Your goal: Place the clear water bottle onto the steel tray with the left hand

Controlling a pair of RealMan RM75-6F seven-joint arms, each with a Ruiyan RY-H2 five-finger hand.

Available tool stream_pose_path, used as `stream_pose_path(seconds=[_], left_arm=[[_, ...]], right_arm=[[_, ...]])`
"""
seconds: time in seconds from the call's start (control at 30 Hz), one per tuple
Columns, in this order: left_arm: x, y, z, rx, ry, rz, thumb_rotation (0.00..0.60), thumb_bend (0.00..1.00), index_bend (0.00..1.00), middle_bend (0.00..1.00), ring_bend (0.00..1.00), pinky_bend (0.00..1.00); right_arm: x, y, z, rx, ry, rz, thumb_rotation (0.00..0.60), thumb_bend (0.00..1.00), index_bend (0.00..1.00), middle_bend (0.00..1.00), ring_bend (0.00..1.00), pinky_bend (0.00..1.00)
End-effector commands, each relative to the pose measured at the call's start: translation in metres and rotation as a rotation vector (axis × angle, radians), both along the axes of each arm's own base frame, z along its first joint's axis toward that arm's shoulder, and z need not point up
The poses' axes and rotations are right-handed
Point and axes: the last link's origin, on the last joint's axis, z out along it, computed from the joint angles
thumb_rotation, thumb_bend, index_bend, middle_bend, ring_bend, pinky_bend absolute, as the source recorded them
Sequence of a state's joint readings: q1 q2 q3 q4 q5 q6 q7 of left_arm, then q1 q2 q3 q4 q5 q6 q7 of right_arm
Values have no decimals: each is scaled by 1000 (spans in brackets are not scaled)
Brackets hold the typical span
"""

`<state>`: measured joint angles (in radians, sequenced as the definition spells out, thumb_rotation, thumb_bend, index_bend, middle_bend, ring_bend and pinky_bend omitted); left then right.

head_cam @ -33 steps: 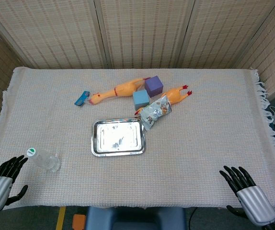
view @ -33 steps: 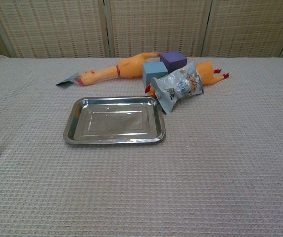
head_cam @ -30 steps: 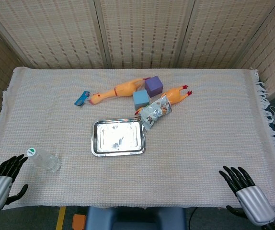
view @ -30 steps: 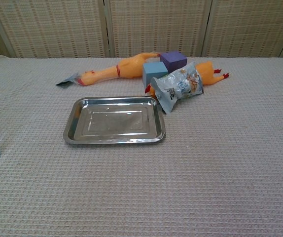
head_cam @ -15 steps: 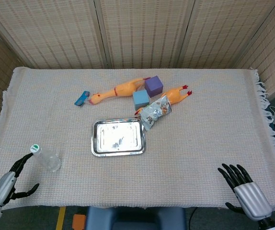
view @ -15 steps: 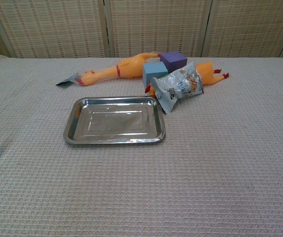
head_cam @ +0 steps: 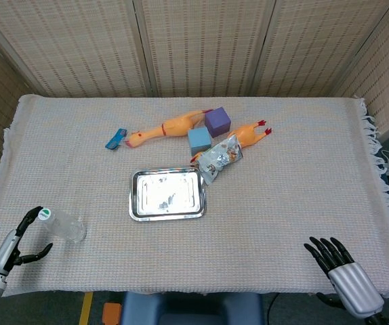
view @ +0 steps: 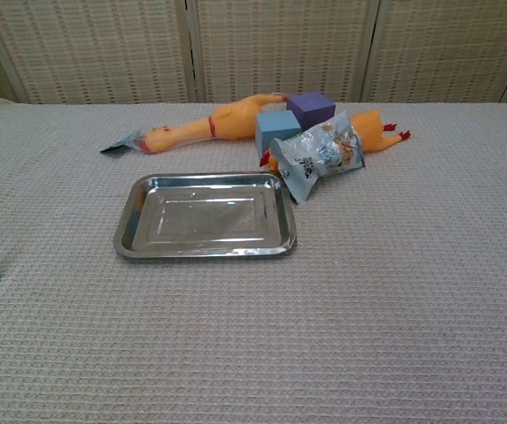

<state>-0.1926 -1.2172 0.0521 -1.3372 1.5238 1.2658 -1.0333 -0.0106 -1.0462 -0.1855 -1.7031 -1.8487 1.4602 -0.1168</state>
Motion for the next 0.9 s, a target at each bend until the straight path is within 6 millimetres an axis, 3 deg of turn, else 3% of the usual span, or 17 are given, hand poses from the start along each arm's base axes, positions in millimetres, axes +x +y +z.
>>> stream_pose_path(seconds=[0.03, 0.6, 0.73, 0.8, 0.9], left_arm=[[3, 2, -4, -9, -34, -9, 600, 301, 0, 0, 0, 0], [19, 20, -44, -37, 8, -36, 600, 302, 0, 0, 0, 1], [23, 23, -49, -23, 30, -36, 600, 301, 0, 0, 0, 39], [26, 24, -51, -10, 32, -32, 600, 302, 23, 35, 0, 75], [26, 25, -53, -11, 44, -27, 600, 305, 124, 185, 38, 128]], right_arm=[[-1, -1, 0, 2, 5, -4, 600, 15, 0, 0, 0, 0], [-1, -1, -1, 13, 11, -21, 600, 15, 0, 0, 0, 0], [-1, 0, -1, 18, 11, -22, 600, 15, 0, 0, 0, 0], [-1, 1, 0, 18, 9, -22, 600, 15, 0, 0, 0, 0], [-1, 1, 0, 22, 8, -23, 600, 15, 0, 0, 0, 0]])
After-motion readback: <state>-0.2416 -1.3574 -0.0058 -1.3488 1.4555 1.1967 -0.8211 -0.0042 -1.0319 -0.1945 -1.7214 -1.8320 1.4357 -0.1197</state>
